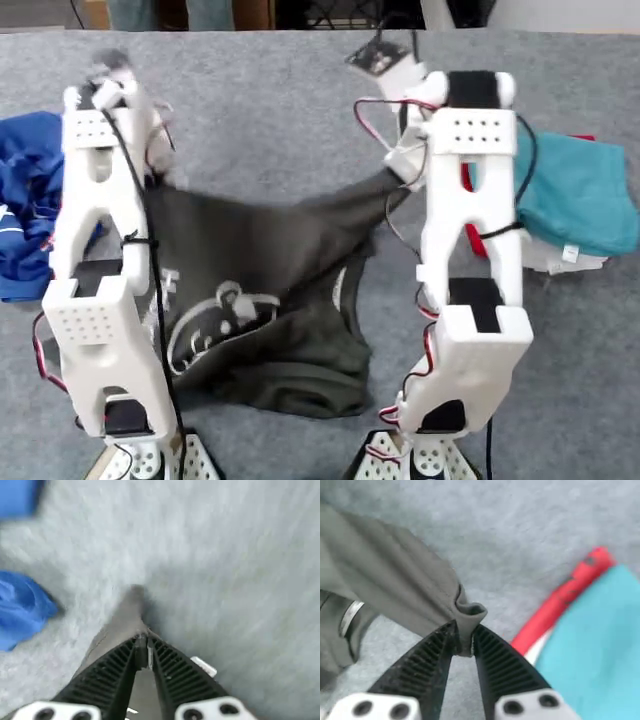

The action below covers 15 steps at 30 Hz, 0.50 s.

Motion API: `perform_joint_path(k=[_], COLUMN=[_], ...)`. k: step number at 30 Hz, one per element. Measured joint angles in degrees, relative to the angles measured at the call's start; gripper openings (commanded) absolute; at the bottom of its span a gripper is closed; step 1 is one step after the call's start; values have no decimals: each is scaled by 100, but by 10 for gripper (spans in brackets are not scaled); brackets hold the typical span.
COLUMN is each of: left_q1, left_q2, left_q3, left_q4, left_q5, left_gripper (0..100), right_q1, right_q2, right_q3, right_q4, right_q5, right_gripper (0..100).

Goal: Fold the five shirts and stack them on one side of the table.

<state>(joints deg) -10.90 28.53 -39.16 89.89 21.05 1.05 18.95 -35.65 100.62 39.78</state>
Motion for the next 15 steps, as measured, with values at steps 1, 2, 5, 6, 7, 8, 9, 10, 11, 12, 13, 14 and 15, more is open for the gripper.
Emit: perform_joint_path(k=[1, 2, 5, 6, 7, 8, 9, 10, 11, 12, 13, 14, 15], left_q1=[-26, -44, -44, -44, -53, -53, -35, -18, 9, 18, 18, 18, 18], left_q2=[35, 88, 334, 466, 633, 818, 1029, 1222, 1398, 1547, 1670, 1758, 1793], left_q3=[-246, -448, -607, -607, -607, -607, -607, -607, -607, -580, -580, -580, -580], left_q4=[-18, -62, -264, -334, -378, -404, -404, -404, -404, -404, -396, -325, -211], left_q5=[185, 352, 642, 686, 730, 738, 756, 774, 782, 782, 782, 782, 782], left_gripper=[30, 31, 131, 177, 216, 241, 248, 248, 248, 248, 248, 248, 248], right_q1=[88, 185, 510, 624, 686, 721, 730, 730, 730, 730, 738, 747, 747], right_q2=[0, 0, 0, 0, 0, 0, 0, 0, 0, 0, 0, 0, 0], right_q3=[-88, -158, -237, -246, -246, -246, -220, -158, -97, -18, 44, 105, 158], right_q4=[0, 0, 9, 9, 18, 18, 18, 18, 18, 18, 18, 18, 18], right_q5=[0, 0, -9, -9, 35, 123, 229, 360, 457, 536, 598, 659, 721], right_gripper=[15, 15, 15, 15, 15, 15, 15, 15, 15, 15, 15, 15, 15])
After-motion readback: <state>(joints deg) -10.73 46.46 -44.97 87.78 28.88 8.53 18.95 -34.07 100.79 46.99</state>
